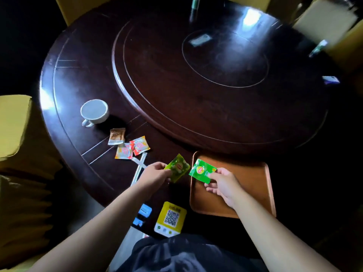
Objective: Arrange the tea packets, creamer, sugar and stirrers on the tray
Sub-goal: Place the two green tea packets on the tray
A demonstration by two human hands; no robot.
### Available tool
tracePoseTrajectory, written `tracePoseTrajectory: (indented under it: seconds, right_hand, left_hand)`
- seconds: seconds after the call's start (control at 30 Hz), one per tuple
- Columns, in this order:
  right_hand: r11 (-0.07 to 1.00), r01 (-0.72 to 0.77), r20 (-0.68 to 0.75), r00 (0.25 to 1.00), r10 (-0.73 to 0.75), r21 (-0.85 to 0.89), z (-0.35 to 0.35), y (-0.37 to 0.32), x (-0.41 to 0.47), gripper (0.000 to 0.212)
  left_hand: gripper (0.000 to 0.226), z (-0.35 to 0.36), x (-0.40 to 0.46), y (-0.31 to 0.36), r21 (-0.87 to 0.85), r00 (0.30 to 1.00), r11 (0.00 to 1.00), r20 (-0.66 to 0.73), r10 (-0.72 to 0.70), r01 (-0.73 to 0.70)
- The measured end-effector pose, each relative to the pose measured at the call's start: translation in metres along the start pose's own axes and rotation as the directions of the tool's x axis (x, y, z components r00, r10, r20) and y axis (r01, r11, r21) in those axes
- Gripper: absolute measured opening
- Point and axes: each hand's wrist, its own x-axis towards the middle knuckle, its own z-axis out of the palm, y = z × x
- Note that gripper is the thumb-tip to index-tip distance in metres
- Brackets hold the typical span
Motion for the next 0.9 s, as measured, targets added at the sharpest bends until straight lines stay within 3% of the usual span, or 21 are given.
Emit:
tracePoseTrajectory:
  seconds: [0.2,0.3,0.5,0.67,0.73,0.77,0.83,0.9]
  right_hand:
    - [0.995,-0.073,-0.107,0.991,0.08,0.065,-0.049,0.03,0.004,0.016]
    - [0.994,-0.081,-0.154,0.984,0.092,0.078,-0.061,0.031,0.012,0.02]
    - [0.998,-0.056,-0.082,0.995,0.059,0.033,-0.063,0.018,0.017,0.016]
    - [0.988,-0.037,-0.092,0.996,0.023,-0.151,-0.071,0.018,0.018,0.011]
    - [0.958,0.001,-0.134,0.99,-0.041,-0.288,-0.075,0.021,0.017,0.025]
    - [0.923,0.013,-0.16,0.984,-0.08,-0.385,-0.077,0.02,0.015,0.035]
    - [0.805,0.065,-0.164,0.966,-0.198,-0.589,-0.08,0.016,0.012,0.033]
    - [0.668,0.222,-0.062,0.925,-0.374,-0.711,-0.081,0.015,0.013,0.031]
  left_hand:
    - [0.011,0.07,-0.002,0.003,0.077,1.0,0.997,0.028,-0.003,0.001]
    - [0.01,0.091,-0.001,0.008,0.2,1.0,0.98,0.0,0.015,-0.015]
    - [0.014,0.107,0.009,0.015,0.43,0.996,0.903,-0.082,0.045,-0.005]
    - [0.035,0.101,0.009,0.014,0.689,0.966,0.724,-0.167,0.196,-0.028]
    - [0.035,0.096,0.008,0.011,0.75,0.95,0.66,-0.17,0.264,-0.049]
    - [0.032,0.094,0.008,0.009,0.781,0.938,0.616,-0.136,0.32,-0.097]
    - [0.028,0.092,0.011,0.004,0.831,0.882,0.486,0.013,0.47,-0.271]
    - [0.031,0.095,0.013,-0.001,0.853,0.794,0.299,0.197,0.575,-0.428]
